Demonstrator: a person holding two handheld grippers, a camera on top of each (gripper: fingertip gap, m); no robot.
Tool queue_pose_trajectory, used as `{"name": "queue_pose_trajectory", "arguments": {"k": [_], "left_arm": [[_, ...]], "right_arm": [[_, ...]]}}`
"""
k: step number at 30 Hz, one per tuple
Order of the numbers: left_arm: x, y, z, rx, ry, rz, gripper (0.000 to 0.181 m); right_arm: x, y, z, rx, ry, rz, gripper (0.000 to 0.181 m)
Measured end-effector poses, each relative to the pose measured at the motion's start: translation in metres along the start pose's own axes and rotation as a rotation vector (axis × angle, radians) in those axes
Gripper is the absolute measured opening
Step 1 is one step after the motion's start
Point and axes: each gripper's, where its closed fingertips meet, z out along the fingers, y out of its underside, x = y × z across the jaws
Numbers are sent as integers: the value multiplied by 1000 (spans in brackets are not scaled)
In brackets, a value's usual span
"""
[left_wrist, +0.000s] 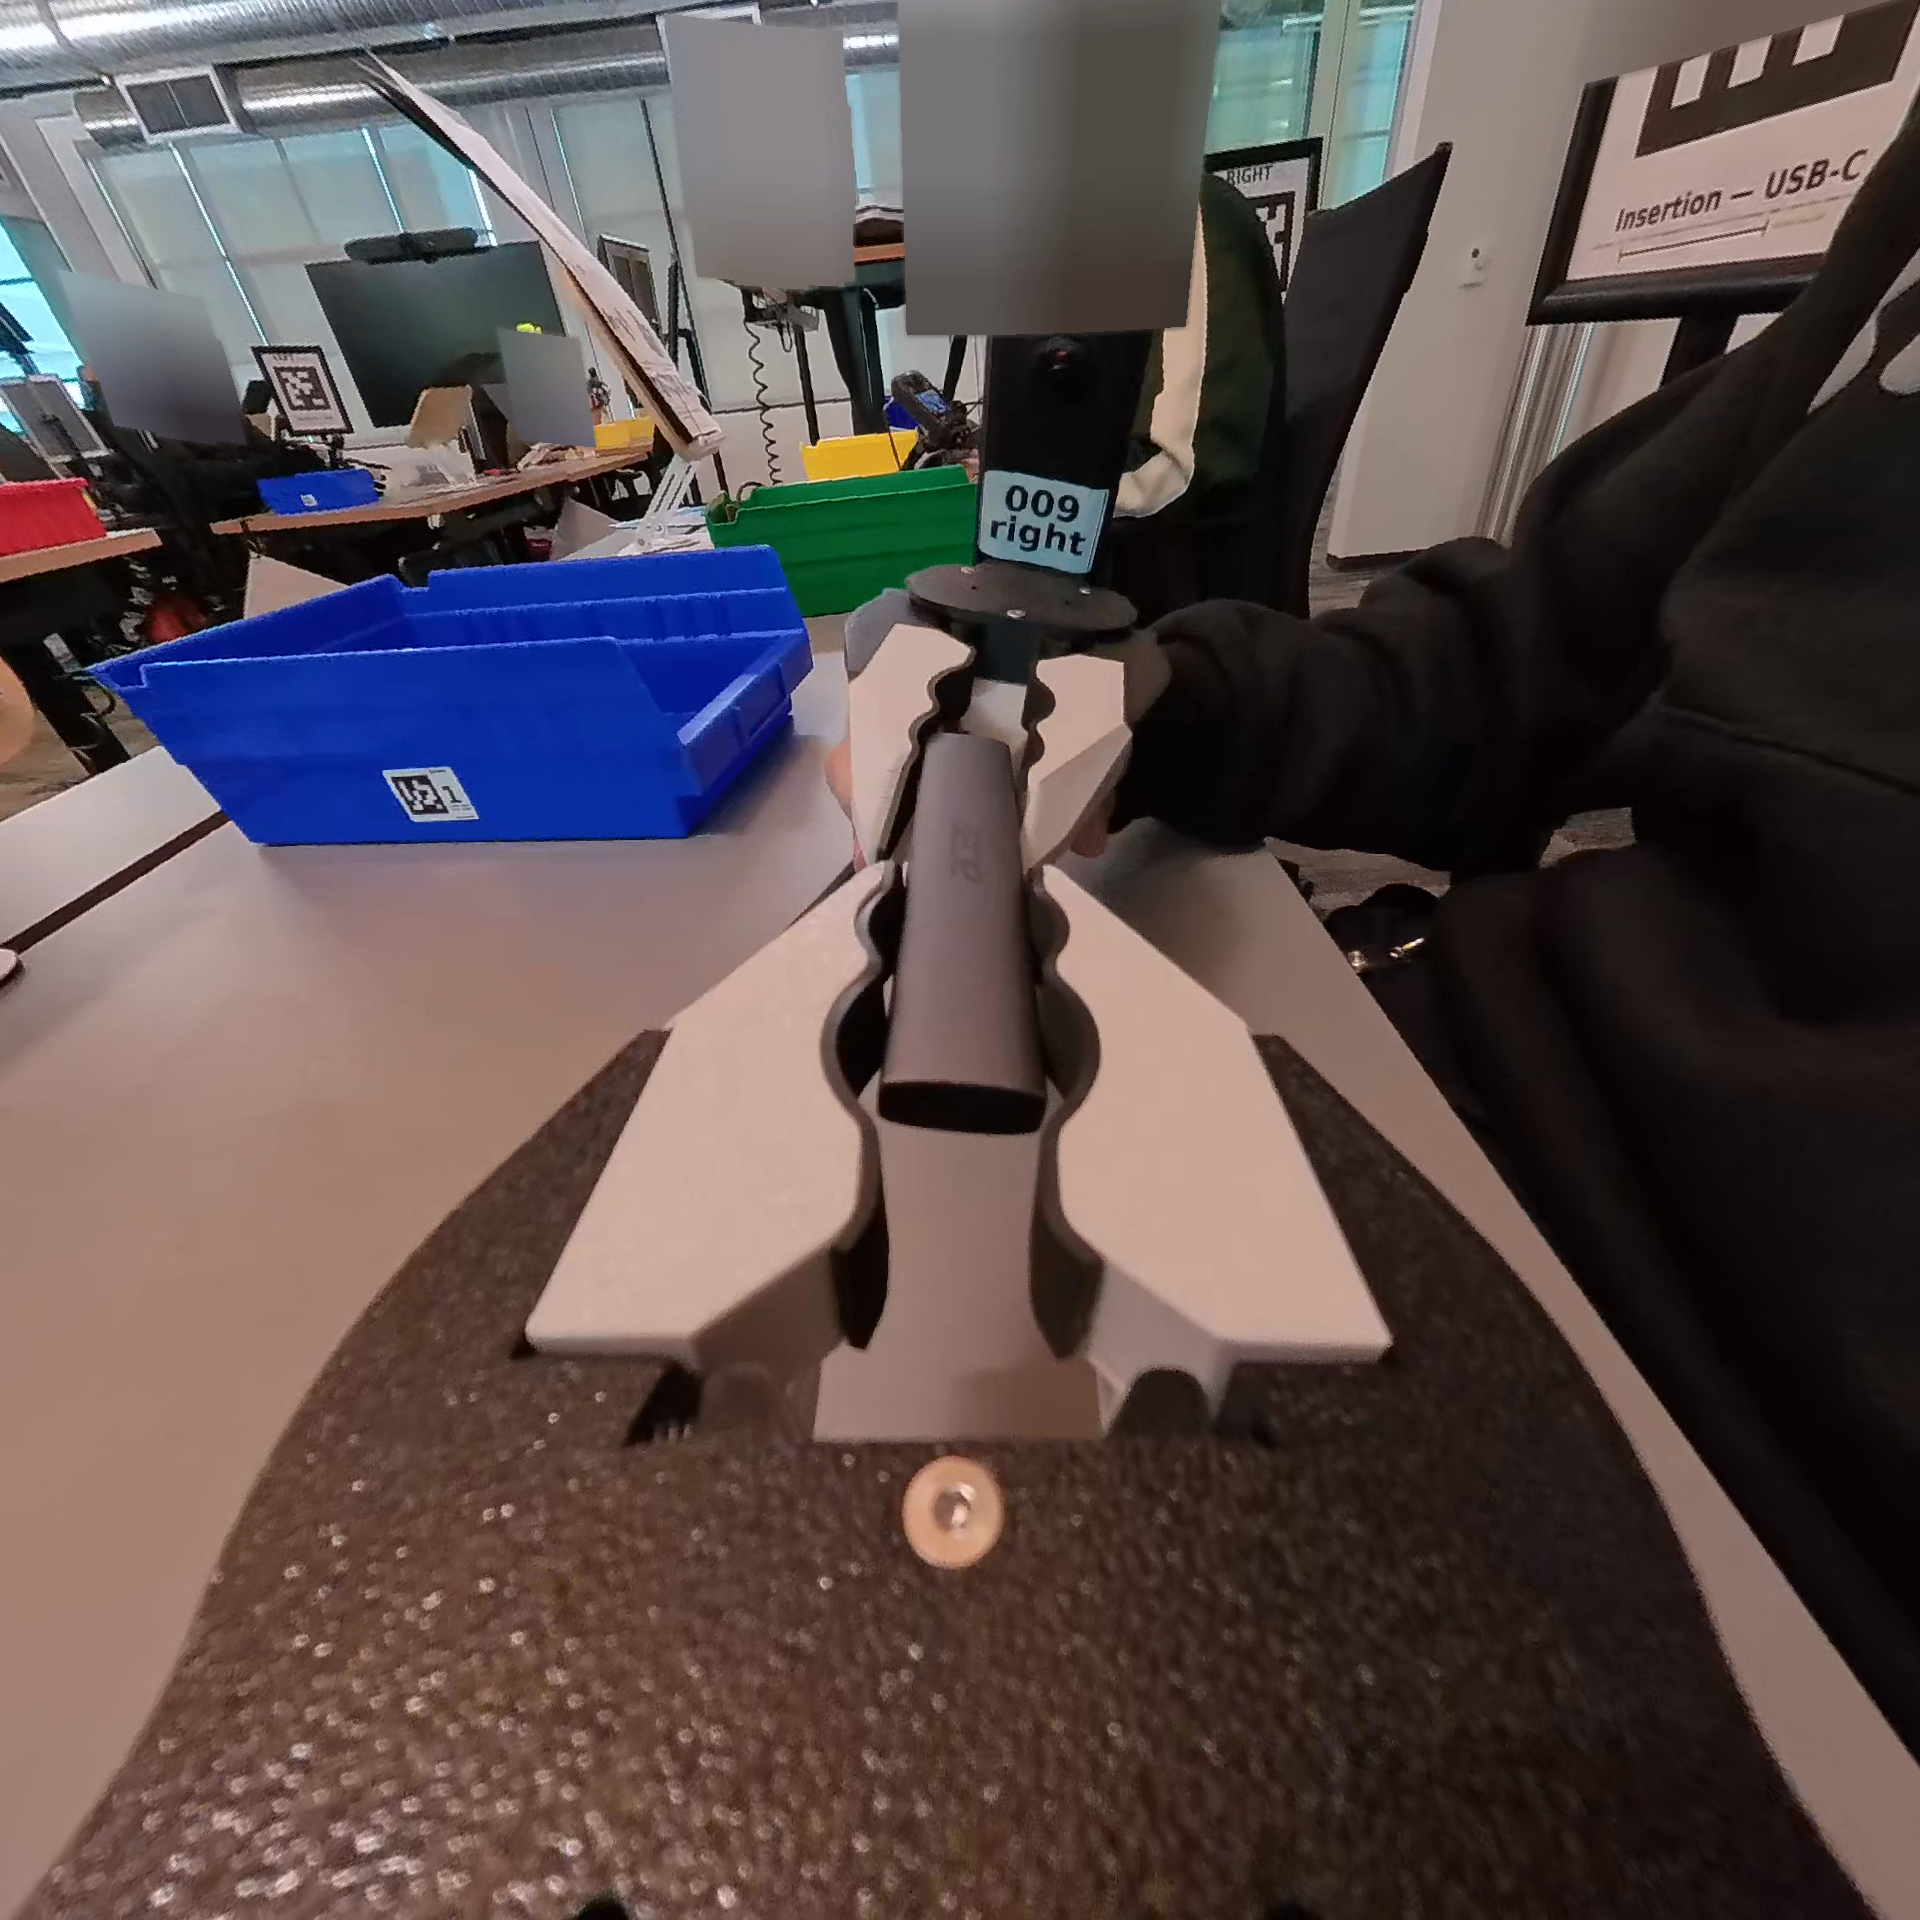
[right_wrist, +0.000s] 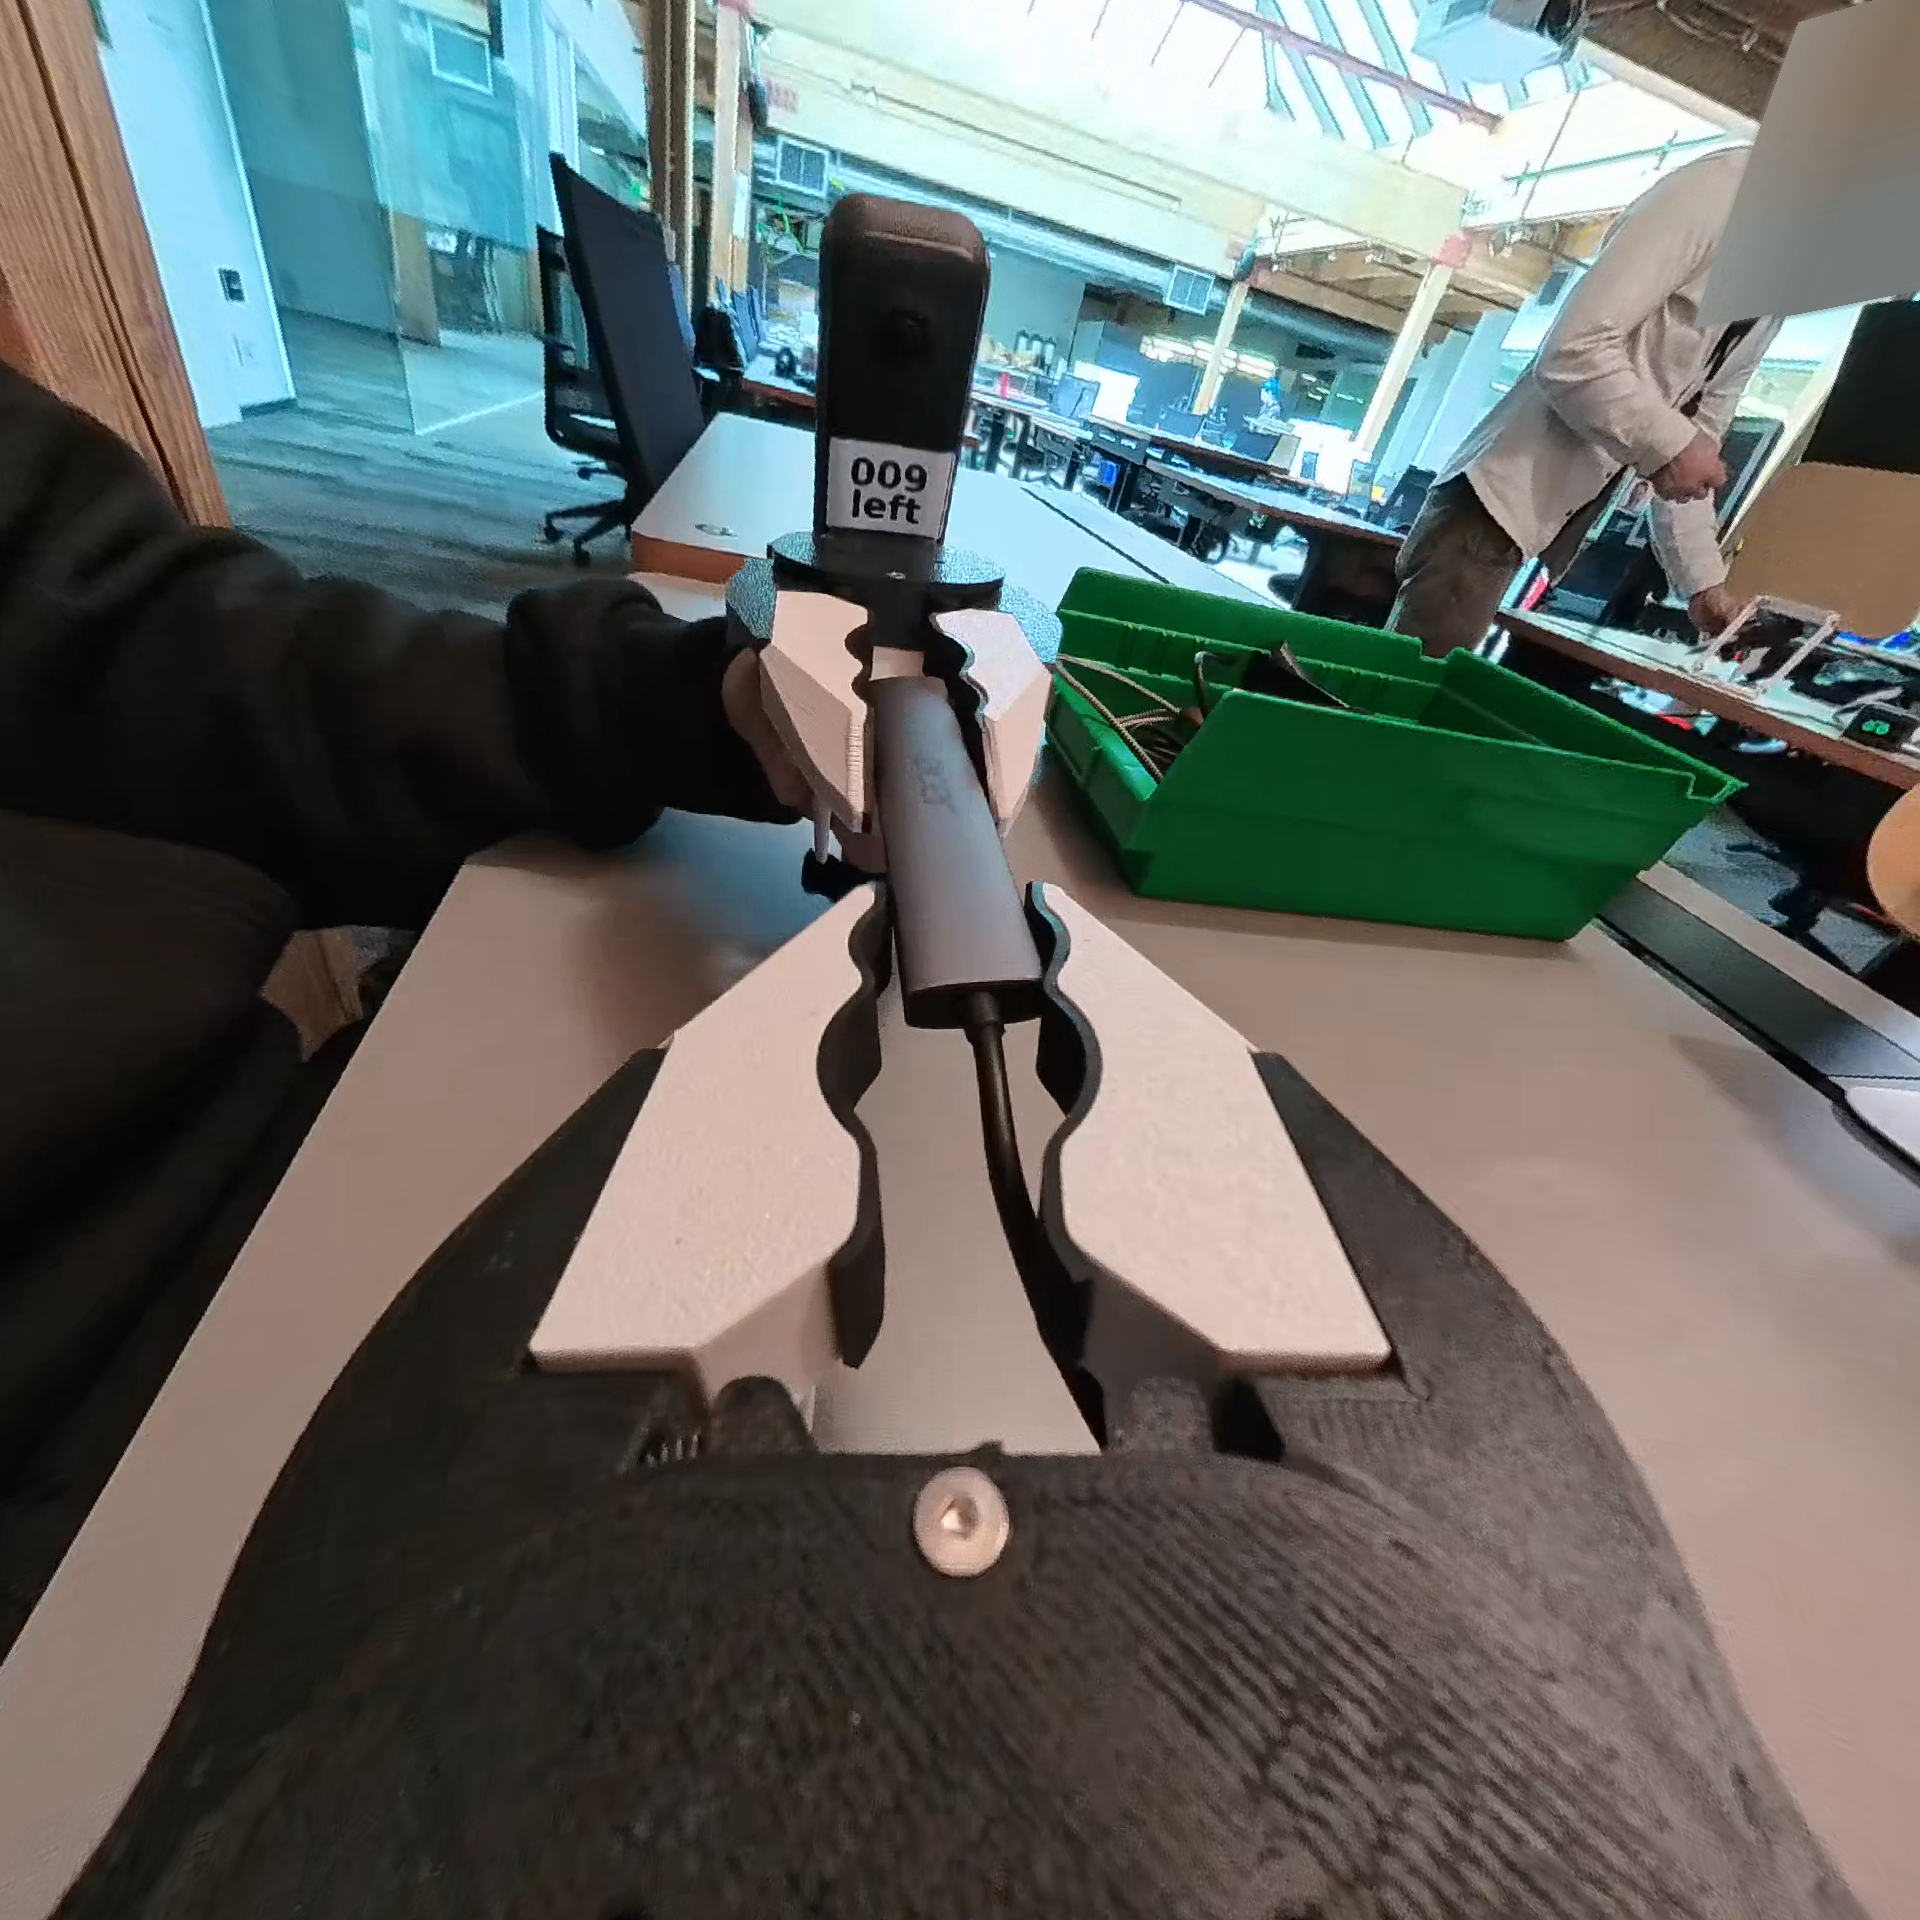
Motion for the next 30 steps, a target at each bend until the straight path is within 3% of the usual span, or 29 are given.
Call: {"name": "queue_pose_trajectory", "arguments": {"k": [10, 14, 16, 18, 22, 24, 30], "left_arm": [[-4, -10, -1, 76, -5, -84, 25], [-28, -24, -14, 43, -177, -111, 58], [-45, -36, -38, 11, -331, -82, 54], [-71, -46, -80, -34, -580, -90, 44], [-116, -11, -210, -301, -1211, -296, 37], [-125, 10, -238, -288, -1258, -470, 44], [-175, 43, -274, -164, -1289, -833, 49]], "right_arm": [[3, -13, 0, 97, 5, 113, 22], [28, -23, -11, 171, 159, 109, 22], [52, -22, -24, 196, 282, 127, 21], [70, -14, -36, 182, 372, 137, 21], [81, -10, -46, 199, 418, 176, 21], [80, -10, -45, 190, 417, 165, 21], [77, -11, -43, 186, 408, 144, 21]]}}
